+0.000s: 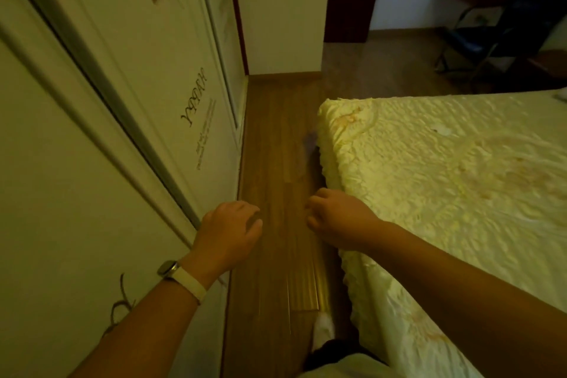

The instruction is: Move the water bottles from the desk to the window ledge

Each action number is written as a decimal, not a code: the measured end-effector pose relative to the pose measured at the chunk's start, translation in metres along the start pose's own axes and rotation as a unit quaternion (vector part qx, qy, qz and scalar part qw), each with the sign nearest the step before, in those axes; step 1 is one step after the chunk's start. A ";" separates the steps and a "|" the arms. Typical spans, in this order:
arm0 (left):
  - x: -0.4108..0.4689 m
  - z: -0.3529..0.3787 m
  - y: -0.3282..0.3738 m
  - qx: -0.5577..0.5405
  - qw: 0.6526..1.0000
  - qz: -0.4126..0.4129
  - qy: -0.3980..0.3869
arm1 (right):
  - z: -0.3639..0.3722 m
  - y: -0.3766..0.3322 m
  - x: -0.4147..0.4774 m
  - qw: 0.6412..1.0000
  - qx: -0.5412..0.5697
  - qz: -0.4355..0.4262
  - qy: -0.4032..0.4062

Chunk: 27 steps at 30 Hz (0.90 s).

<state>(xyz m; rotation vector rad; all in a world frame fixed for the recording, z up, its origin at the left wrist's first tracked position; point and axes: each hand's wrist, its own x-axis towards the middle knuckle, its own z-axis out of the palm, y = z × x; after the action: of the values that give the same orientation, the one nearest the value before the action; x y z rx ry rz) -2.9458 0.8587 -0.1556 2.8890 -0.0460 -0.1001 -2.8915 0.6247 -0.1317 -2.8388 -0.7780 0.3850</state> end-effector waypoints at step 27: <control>0.424 -0.048 0.015 0.032 0.999 0.031 -0.029 | -0.108 0.226 0.329 0.998 0.036 0.011 0.050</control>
<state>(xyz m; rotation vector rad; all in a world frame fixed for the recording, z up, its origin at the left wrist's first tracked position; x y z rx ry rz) -2.5204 0.8395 -0.1329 2.9441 -0.1509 -0.1753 -2.4801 0.5936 -0.1477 -2.7784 -0.6995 0.2656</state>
